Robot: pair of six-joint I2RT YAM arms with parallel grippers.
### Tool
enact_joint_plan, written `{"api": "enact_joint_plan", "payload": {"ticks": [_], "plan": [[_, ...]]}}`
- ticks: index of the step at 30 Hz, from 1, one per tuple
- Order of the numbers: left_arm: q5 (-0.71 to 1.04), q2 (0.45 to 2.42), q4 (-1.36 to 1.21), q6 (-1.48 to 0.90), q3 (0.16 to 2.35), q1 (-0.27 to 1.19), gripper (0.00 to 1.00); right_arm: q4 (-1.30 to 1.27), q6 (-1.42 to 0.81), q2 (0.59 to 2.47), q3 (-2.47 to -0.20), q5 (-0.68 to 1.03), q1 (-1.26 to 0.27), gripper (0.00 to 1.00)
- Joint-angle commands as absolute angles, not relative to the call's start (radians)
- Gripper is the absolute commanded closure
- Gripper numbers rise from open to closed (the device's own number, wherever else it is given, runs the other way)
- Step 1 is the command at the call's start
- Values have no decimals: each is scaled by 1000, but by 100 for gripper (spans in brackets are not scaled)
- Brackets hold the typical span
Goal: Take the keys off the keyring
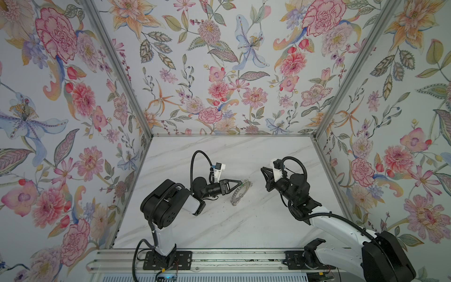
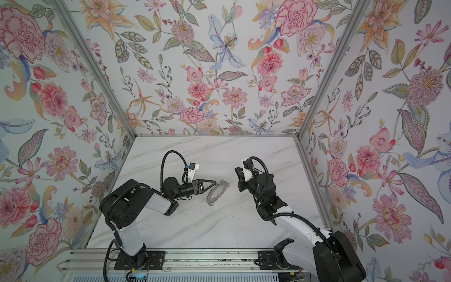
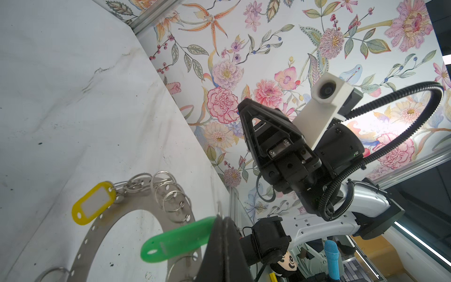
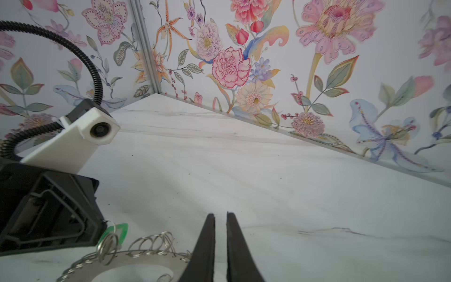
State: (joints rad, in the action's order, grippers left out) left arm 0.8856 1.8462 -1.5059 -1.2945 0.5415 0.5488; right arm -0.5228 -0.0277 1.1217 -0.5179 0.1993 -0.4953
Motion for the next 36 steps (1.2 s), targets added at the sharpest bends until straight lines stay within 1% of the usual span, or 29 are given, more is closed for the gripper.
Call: {"api": "enact_joint_plan", "payload": {"ticks": [1, 5, 11, 13, 17, 23, 26, 28, 30, 36], "plan": [[902, 1840, -1705, -1261, 579, 542, 100, -216, -87, 1154, -618, 584, -476, 81], [907, 1837, -1686, -1250, 590, 542, 100, -124, -81, 1236, -684, 673, -479, 80], [896, 1802, -1571, -1174, 582, 542, 100, -52, -37, 1307, -737, 684, -514, 76], [894, 1798, -1554, -1158, 581, 542, 100, -63, -29, 1311, -739, 657, -530, 75], [887, 1796, -1556, -1163, 578, 543, 100, -62, -25, 1339, -770, 659, -540, 75], [888, 1798, -1550, -1164, 581, 548, 100, -80, -31, 1368, -789, 612, -556, 74], [888, 1796, -1518, -1139, 587, 550, 100, -92, -29, 1371, -792, 595, -567, 72], [886, 1796, -1512, -1135, 589, 551, 100, -92, -28, 1376, -797, 570, -576, 67], [884, 1796, -1513, -1138, 590, 553, 100, -79, -28, 1382, -808, 560, -578, 65], [886, 1802, -1522, -1144, 594, 558, 100, -78, -26, 1399, -821, 504, -580, 66]]}}
